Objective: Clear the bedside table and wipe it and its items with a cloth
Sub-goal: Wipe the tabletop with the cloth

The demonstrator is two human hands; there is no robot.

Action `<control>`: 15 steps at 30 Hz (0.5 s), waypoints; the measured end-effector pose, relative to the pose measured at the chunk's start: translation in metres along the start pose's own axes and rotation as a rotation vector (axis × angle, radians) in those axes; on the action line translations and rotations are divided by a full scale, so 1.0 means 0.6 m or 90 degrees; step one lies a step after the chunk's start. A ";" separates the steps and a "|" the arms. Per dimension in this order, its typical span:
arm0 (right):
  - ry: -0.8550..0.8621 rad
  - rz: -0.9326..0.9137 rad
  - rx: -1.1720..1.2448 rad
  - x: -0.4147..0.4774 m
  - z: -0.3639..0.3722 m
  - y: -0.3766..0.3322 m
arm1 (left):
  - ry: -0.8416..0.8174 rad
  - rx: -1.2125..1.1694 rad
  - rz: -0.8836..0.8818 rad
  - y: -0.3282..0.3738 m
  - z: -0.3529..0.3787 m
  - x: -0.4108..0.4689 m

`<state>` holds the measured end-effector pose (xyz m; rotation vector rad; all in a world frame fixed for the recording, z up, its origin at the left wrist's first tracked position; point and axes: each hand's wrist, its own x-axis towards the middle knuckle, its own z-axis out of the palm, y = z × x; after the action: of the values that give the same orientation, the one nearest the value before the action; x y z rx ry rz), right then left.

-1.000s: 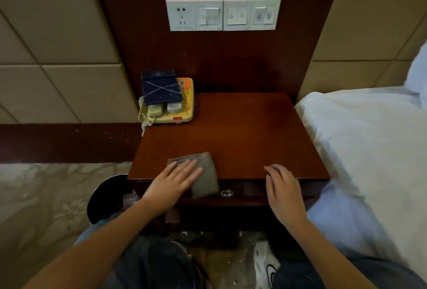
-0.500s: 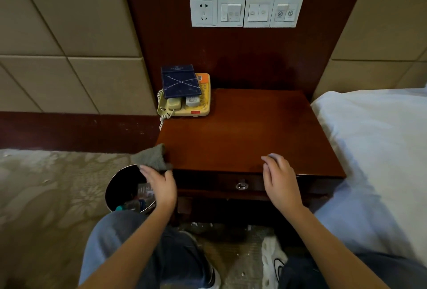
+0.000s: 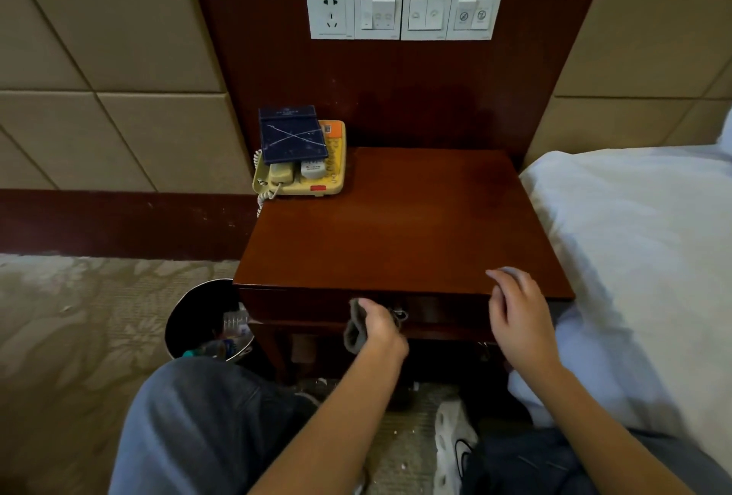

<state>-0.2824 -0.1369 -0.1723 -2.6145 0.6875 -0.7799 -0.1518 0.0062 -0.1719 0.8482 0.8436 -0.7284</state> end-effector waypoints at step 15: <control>-0.058 -0.006 0.007 0.001 0.021 -0.037 | 0.011 0.035 0.099 0.183 -0.145 0.045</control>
<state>-0.2671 -0.1166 -0.1725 -2.6259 0.6442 -0.6599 -0.0783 0.1271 -0.1922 0.9593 0.7659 -0.6102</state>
